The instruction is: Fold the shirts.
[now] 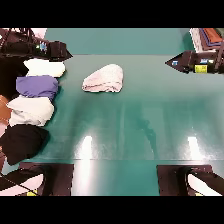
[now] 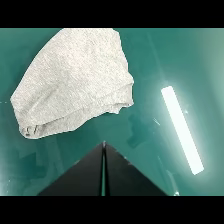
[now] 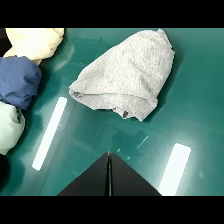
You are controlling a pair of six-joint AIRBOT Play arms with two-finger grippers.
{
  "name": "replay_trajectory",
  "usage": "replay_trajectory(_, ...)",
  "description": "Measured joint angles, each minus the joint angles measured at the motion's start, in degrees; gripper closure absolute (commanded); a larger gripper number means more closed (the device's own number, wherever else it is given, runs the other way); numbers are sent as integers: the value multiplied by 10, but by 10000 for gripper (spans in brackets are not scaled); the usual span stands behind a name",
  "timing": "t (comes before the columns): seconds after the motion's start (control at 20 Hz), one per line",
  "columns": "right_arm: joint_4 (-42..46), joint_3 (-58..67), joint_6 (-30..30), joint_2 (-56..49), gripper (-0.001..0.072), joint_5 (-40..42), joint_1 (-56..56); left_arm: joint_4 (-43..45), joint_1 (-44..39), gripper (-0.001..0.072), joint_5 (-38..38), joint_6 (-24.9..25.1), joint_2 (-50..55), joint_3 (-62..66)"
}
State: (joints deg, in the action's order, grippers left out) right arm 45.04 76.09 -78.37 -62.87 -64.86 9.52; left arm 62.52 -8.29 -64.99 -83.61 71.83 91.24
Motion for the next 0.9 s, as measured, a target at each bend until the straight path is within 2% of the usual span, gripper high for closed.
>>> replay_trajectory(0.75,0,0,0,0,701,0,0,-2,0,682,5,-1,0,0)
replay_trajectory(0.8,0,0,0,0,701,0,0,-3,0,513,11,-1,0,0)
replay_trajectory(0.85,0,0,0,0,700,1,0,-4,0,181,19,2,1,0)
replay_trajectory(0.9,0,0,0,0,701,2,0,-3,0,141,28,6,5,0)
